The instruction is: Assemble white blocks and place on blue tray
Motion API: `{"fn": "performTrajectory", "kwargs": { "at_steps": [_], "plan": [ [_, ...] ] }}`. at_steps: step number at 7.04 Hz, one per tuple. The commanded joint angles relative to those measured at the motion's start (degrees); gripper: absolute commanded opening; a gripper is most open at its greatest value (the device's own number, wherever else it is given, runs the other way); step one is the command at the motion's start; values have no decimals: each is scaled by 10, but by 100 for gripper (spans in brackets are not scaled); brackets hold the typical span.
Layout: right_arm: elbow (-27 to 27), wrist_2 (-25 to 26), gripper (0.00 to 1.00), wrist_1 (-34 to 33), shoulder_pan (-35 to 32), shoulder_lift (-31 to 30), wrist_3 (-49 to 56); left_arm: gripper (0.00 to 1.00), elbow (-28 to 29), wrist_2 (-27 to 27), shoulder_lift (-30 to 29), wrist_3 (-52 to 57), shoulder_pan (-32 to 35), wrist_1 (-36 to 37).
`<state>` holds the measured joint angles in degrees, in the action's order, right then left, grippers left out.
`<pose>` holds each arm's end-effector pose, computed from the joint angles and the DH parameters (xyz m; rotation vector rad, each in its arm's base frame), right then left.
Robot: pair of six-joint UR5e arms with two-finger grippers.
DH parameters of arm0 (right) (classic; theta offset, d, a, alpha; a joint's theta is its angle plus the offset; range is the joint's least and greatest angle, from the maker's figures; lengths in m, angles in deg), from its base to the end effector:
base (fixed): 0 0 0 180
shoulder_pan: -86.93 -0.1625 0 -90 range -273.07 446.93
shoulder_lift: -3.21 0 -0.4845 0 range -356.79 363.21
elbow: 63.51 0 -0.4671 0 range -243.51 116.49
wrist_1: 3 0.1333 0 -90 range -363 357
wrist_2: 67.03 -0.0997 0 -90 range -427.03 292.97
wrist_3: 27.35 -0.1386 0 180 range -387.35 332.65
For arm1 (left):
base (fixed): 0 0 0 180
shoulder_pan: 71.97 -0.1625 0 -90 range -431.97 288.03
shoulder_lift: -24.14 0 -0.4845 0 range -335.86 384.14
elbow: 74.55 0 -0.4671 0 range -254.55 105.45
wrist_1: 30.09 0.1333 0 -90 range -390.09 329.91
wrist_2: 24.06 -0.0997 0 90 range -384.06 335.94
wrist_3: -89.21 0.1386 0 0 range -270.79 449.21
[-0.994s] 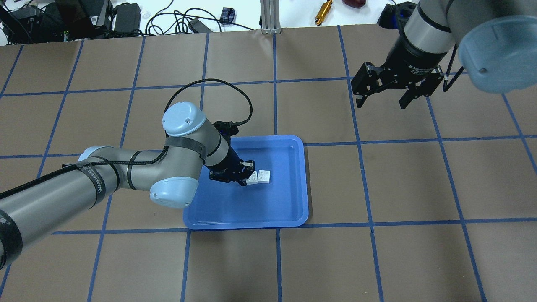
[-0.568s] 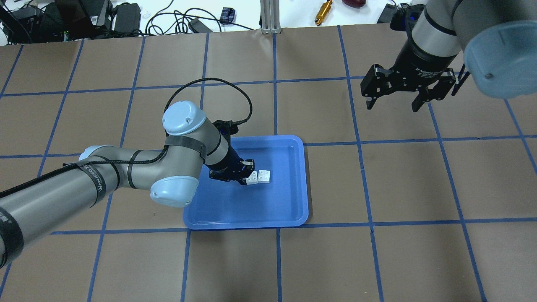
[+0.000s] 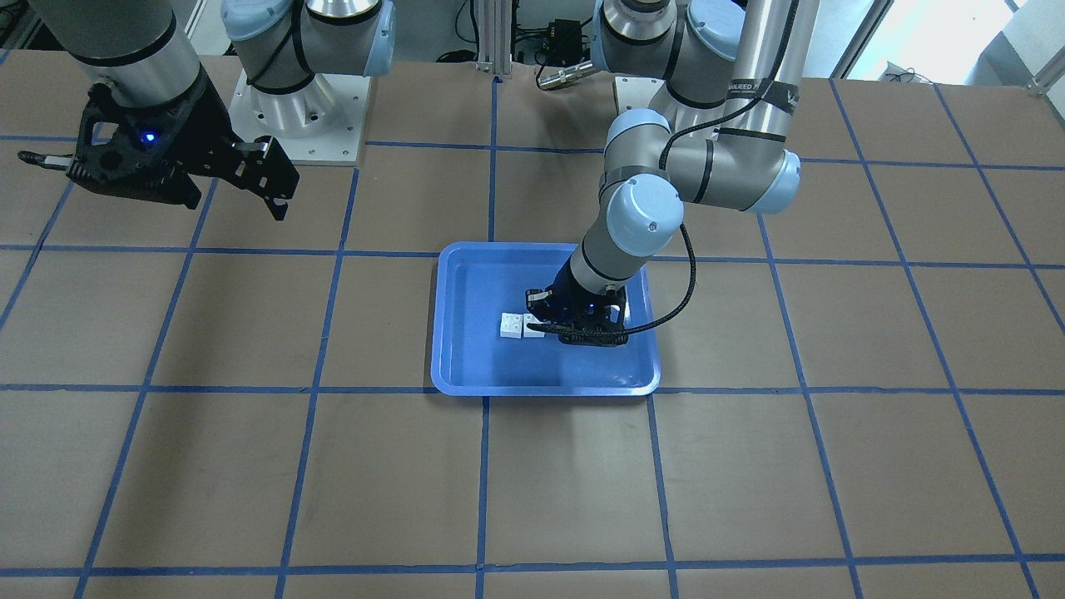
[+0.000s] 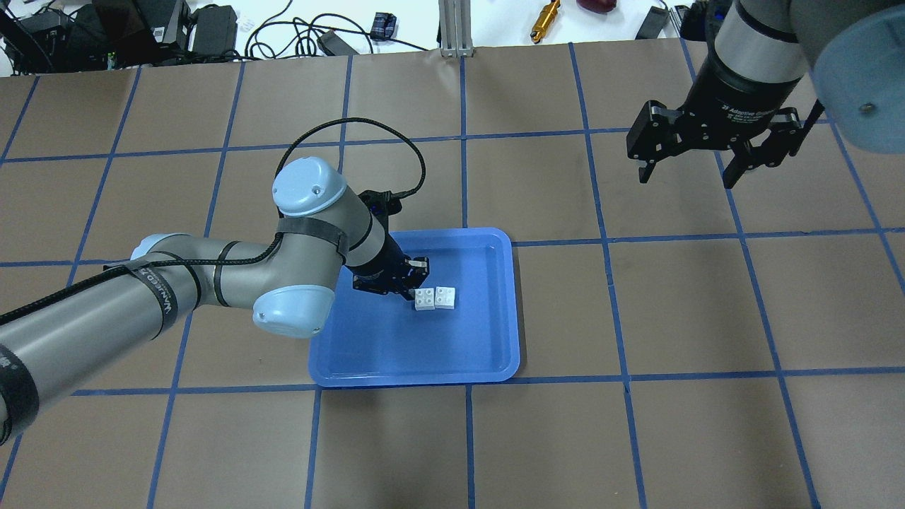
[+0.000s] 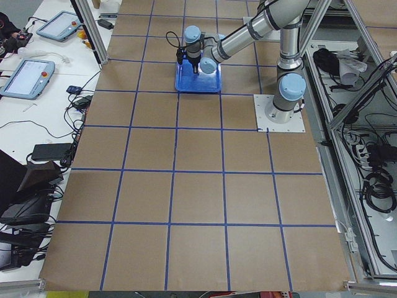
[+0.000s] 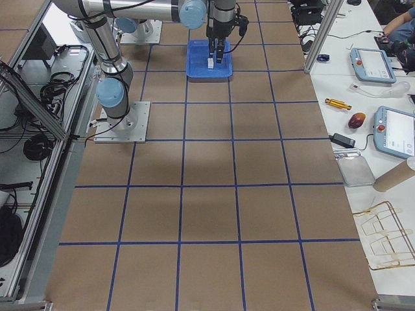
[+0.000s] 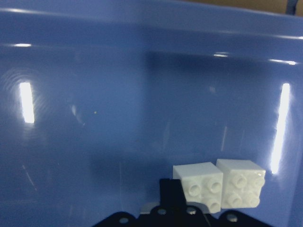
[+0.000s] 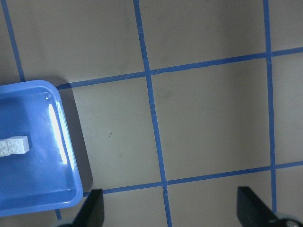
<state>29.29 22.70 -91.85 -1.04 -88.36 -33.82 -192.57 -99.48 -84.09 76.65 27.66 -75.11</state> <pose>0.1145 -0.5520 0.4942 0.2327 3.1292 0.0654 -0.2614 -0.5351 0.1490 0.0781 -2.8933 -0.1027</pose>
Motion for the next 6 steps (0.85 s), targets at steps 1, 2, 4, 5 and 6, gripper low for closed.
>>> {"fn": "performTrajectory", "kwargs": {
  "at_steps": [1, 2, 4, 5, 6],
  "plan": [
    [0, 4, 100, 5, -2, -2, -11, 0, 0, 2, -1, -1, 0, -1],
    [-2, 5, 100, 17, -5, -2, -11, 0, 0, 2, -1, -1, 0, -1],
    [-6, 4, 100, 18, -16, -2, -11, 0, 0, 3, -2, -2, 0, -1],
    [-8, -1, 100, 19, -16, 0, -10, 0, 0, 3, -2, -2, 0, 0],
    [-3, -1, 100, 18, -15, 0, -10, 0, 0, 3, -3, -2, 2, 0]
  ]
}}
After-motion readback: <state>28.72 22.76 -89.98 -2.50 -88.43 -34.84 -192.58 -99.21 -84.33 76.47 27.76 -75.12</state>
